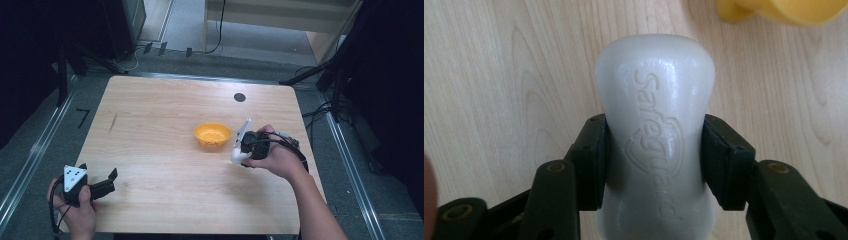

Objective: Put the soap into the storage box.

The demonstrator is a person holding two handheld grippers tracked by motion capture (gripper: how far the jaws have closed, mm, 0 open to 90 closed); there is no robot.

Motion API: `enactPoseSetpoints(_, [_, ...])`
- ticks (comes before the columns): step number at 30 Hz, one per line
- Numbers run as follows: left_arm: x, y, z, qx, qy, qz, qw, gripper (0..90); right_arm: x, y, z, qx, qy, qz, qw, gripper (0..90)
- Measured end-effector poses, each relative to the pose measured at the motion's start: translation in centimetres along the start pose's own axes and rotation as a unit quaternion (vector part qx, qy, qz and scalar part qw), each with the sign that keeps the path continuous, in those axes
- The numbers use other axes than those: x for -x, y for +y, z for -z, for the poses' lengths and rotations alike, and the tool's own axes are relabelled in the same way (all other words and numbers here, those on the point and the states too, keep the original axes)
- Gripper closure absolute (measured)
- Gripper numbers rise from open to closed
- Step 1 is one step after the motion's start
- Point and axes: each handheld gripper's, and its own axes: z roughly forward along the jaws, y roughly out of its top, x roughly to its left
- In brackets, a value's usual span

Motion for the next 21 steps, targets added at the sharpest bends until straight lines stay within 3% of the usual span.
enactPoseSetpoints(13, [0.0, 0.0, 0.0, 0.000, 0.000, 0.002, 1.0000, 0.0, 1.6, 3.0, 1.0, 0.003, -0.007, 0.024, 0.9997, 50.5])
enactPoseSetpoints(21, [0.0, 0.0, 0.0, 0.002, -0.001, 0.003, 1.0000, 0.0, 2.2, 4.8, 0.6, 0.001, -0.017, 0.047, 0.9987, 50.5])
